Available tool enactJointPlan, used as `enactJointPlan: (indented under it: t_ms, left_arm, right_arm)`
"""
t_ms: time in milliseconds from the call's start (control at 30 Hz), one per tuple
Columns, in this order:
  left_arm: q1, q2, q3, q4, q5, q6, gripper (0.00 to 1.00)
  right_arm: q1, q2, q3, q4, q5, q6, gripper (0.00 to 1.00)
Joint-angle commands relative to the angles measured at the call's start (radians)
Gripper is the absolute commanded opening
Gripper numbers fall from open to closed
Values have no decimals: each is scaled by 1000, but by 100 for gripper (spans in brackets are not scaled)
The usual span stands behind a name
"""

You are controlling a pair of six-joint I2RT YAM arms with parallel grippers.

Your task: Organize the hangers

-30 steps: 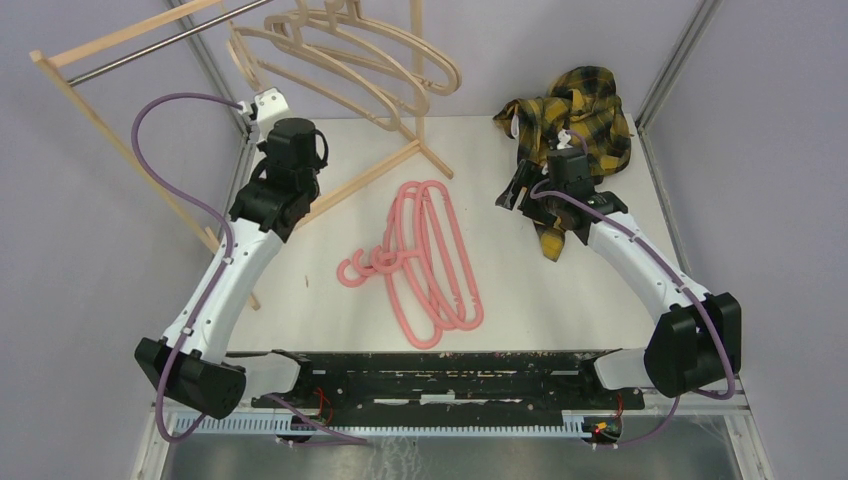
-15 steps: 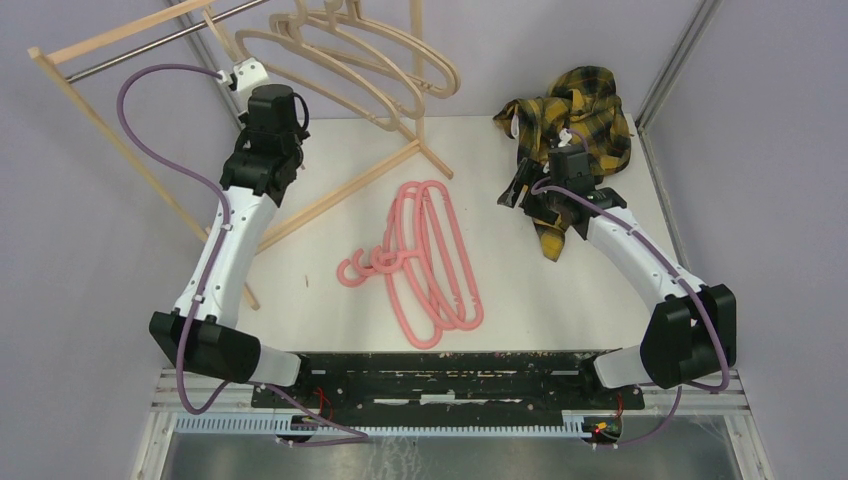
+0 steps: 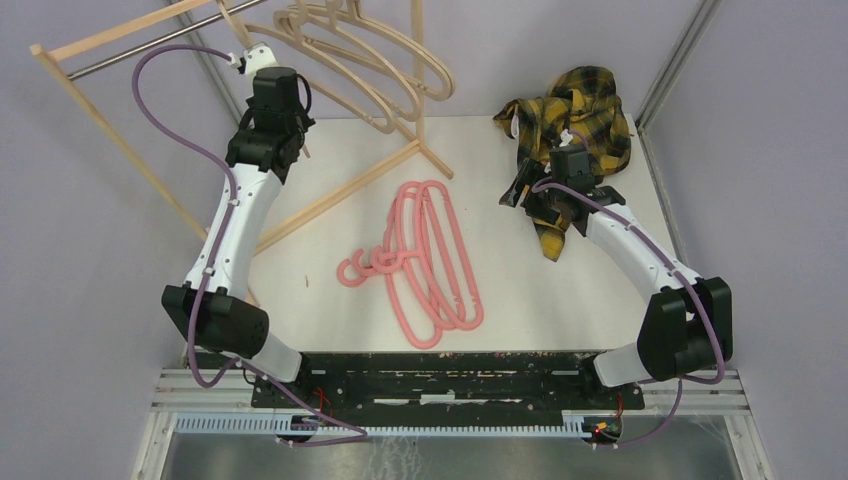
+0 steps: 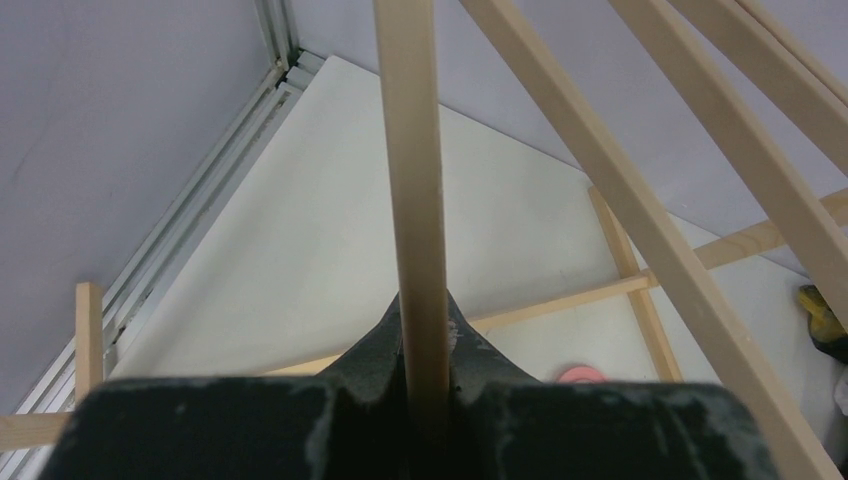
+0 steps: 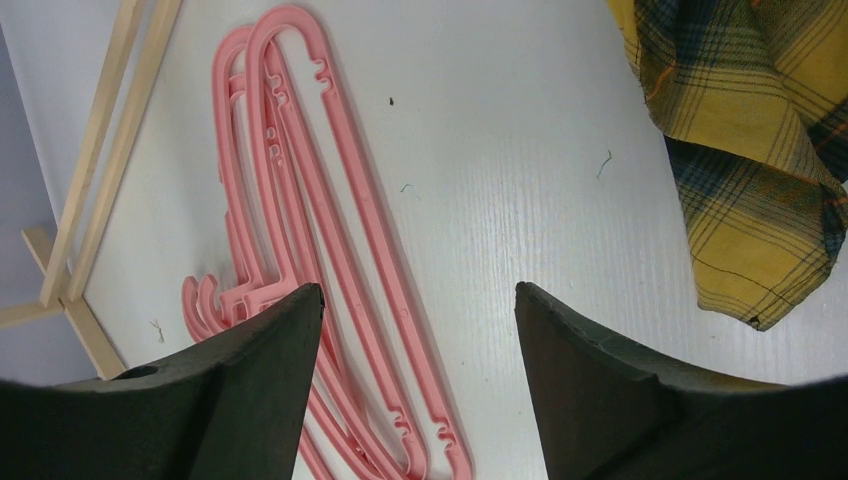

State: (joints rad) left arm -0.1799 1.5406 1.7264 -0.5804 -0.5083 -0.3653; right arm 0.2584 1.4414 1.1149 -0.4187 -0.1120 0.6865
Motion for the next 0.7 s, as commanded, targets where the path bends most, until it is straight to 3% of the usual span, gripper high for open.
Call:
enactJointPlan:
  t_ms: [0,567,667]
  left_arm:
    - [2,46,57,-55,103,60,3]
    - [-112,168,174,-142,182,125,3]
    - [-112,141,158,-121,194,128,11]
  right_arm:
    - [-11,6,2,51,-6,-3,78]
    - [-24,32,-10,85,-36,20,79]
    - [-25,20,-15,82,-31,12,81]
